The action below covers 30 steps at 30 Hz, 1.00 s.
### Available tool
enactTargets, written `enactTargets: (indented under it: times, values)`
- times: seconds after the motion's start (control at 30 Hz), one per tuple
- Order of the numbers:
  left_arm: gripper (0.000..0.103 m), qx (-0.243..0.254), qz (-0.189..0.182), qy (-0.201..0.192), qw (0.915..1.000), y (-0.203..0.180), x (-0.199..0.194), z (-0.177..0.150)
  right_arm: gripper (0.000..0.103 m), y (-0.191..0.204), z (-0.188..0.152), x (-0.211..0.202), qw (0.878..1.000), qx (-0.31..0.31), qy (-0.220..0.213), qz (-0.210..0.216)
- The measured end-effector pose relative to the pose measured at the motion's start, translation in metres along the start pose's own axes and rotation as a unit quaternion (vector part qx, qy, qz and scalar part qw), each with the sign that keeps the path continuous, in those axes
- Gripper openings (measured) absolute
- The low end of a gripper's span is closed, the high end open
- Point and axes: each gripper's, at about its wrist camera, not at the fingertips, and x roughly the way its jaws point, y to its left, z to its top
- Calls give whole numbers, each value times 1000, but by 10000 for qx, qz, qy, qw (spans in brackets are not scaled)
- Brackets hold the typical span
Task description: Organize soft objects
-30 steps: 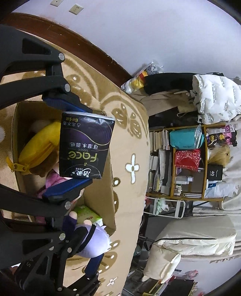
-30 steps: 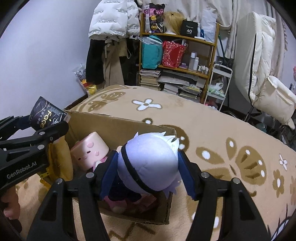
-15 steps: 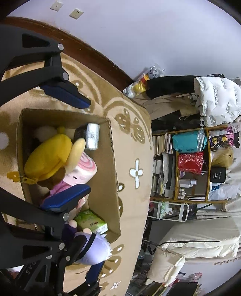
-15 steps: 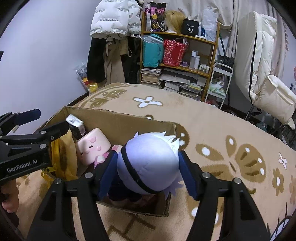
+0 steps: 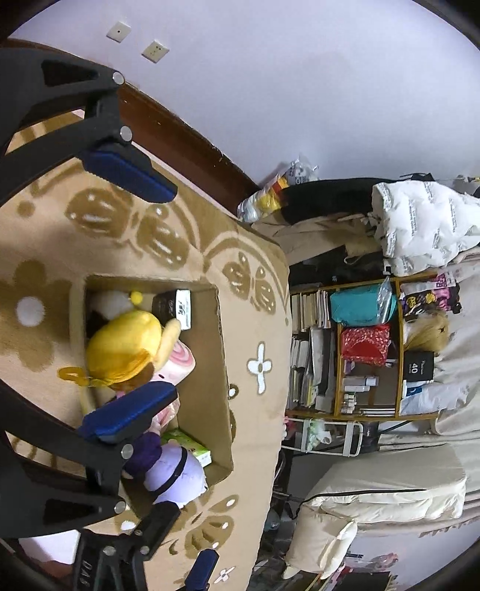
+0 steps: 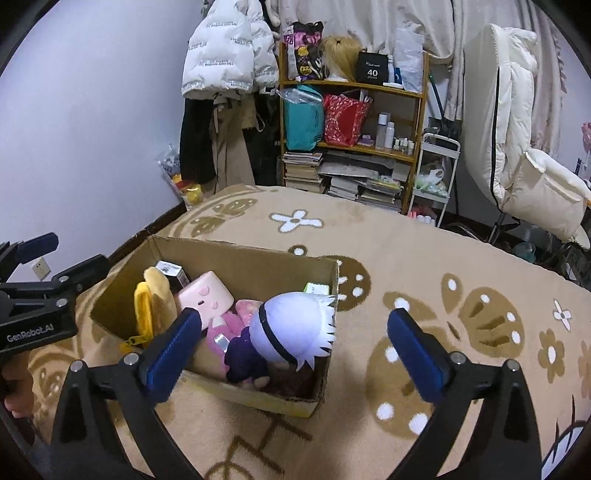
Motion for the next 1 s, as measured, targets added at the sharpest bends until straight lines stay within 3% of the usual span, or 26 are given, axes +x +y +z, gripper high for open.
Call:
enactTargets:
  times: [0.47,1.0]
  values:
    - [102,-157,314,-495,9982,17,-86,-22,103,-6,1,-74,9991,38,-432,-29]
    - [102,-158,627,-626,9959,14,-127,-58,103,-12,-22,-130,9964,292,-800,43]
